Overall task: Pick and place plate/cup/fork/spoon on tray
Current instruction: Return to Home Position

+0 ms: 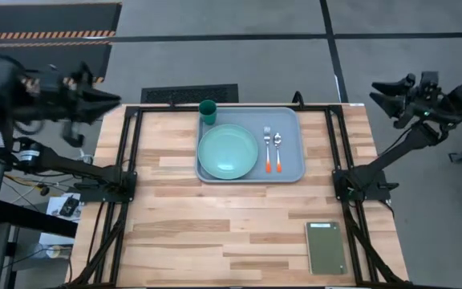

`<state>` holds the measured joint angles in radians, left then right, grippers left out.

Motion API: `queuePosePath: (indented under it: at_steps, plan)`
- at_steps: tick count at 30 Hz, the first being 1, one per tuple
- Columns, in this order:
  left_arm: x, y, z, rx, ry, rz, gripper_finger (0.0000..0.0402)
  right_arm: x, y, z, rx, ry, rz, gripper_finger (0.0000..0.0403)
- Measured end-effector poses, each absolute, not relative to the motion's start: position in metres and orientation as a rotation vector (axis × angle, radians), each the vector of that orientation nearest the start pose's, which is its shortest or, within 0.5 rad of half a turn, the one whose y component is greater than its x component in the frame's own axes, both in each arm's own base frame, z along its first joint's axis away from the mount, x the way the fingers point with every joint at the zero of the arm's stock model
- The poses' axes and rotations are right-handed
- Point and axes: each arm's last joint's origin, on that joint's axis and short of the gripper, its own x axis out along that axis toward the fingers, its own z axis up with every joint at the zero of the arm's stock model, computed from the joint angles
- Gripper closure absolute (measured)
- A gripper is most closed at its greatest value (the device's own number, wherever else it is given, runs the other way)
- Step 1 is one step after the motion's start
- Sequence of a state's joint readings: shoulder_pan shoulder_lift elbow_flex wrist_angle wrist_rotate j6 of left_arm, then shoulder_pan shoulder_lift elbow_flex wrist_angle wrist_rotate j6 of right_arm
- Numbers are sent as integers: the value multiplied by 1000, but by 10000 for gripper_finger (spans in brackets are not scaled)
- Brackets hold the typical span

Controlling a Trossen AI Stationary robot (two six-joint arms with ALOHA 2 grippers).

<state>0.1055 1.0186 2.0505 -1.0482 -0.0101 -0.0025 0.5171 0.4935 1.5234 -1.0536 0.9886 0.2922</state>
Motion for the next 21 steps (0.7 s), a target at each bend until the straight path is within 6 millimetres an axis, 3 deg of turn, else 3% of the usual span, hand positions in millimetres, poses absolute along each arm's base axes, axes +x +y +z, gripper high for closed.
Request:
queuePosePath:
  at_steps: [4,9,17,21]
  plan:
    - [78,8,534,-14,21,113,356,-33,-47,433,303,-61,-468,143]
    - [100,10,472,-99,33,104,356,-35,-48,401,365,-104,-454,143]
    - [113,11,355,-243,-186,55,356,-37,-49,366,436,-125,-433,143]
    - [112,11,310,-295,-288,39,356,-38,-49,356,446,-130,-432,143]
